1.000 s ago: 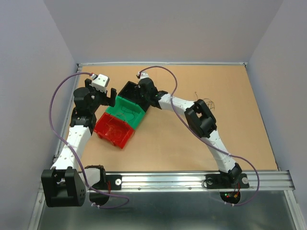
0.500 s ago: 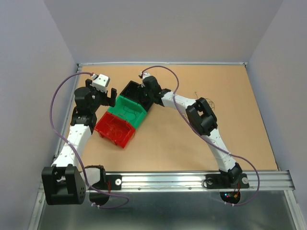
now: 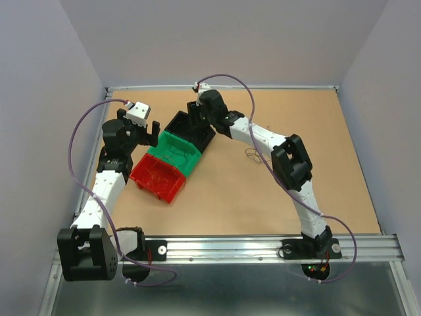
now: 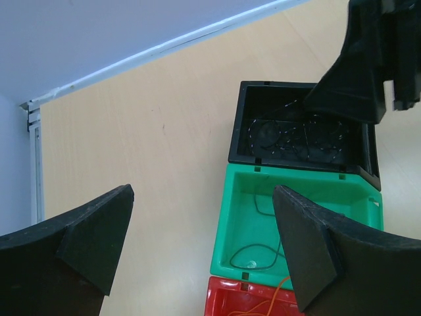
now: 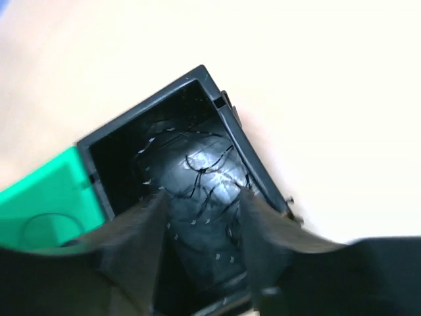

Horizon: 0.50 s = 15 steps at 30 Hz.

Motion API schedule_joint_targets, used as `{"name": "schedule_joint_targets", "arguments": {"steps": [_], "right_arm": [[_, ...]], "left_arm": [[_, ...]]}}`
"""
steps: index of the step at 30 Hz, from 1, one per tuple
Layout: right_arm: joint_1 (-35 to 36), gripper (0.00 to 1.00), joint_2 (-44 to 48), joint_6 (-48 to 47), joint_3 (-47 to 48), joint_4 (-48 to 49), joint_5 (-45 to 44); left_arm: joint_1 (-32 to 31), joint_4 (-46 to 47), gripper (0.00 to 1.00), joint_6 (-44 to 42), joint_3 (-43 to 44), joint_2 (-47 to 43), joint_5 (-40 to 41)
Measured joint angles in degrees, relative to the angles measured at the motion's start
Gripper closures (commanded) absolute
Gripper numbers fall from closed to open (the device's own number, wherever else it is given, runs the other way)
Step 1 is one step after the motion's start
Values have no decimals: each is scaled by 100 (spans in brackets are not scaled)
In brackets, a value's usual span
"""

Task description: Untangle the cables

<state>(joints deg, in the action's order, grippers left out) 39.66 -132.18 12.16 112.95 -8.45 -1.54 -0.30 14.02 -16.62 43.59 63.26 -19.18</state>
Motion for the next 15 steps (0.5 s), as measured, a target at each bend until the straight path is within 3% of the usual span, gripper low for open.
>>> {"name": "schedule_joint_targets", "arguments": {"steps": [1, 2, 11, 15], "right_arm": [[0, 31, 170, -4, -96, -9, -2], [0, 30, 293, -9, -170, -17, -4], [0, 25, 1143, -17, -962, 39, -155], [-17, 23, 1687, 13, -1932, 133, -533]], "left_arm": [[0, 0, 1, 0, 0, 0, 0], [0, 0, 1, 0, 0, 0, 0], [0, -7, 1, 0, 0, 33, -13], [0, -4, 1, 0, 0, 33, -42]]}}
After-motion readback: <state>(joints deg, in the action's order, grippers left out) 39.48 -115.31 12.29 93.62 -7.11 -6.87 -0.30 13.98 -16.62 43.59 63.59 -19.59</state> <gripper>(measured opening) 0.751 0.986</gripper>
